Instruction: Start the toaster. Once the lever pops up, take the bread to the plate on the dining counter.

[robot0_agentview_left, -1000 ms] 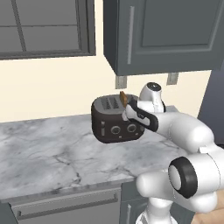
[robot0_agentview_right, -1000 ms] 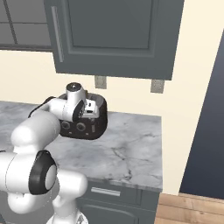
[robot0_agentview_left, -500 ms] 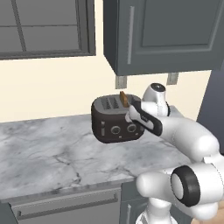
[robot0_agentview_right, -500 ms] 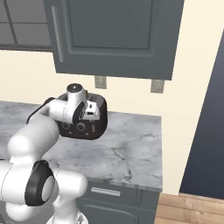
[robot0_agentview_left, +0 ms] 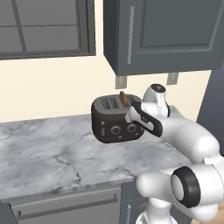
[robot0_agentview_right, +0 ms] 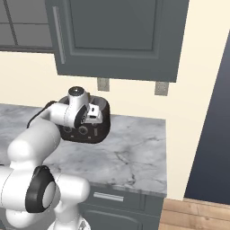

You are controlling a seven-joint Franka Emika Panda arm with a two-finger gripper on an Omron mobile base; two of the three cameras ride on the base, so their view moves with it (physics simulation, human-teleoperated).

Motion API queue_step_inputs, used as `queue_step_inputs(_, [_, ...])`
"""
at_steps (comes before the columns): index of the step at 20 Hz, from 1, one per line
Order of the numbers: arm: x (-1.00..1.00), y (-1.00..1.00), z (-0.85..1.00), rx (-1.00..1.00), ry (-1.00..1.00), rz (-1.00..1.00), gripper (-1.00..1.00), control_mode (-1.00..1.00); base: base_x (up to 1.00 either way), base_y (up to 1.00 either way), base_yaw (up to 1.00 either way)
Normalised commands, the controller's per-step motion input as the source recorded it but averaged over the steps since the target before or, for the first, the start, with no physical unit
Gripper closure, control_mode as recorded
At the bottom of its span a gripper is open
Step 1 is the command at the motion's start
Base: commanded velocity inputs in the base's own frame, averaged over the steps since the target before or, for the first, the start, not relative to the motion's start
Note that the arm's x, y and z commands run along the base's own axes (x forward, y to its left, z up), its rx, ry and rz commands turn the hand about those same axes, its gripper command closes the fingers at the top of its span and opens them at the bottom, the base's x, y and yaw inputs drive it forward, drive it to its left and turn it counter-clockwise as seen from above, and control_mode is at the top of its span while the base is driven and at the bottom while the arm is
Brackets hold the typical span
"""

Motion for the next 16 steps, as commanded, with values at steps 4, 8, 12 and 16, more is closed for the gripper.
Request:
queue_step_inputs(4, [0.02,0.00,0.00,0.00,0.00,0.00,-1.00,-1.00,0.00,0.00,0.00])
queue_step_inputs(8, [0.07,0.00,0.00,0.00,0.00,0.00,-1.00,-1.00,0.00,0.00,0.00])
queue_step_inputs(12, [0.08,0.00,0.00,0.00,0.00,0.00,-1.00,-1.00,0.00,0.00,0.00])
queue_step_inputs(16, [0.06,0.00,0.00,0.00,0.00,0.00,-1.00,-1.00,0.00,0.00,0.00])
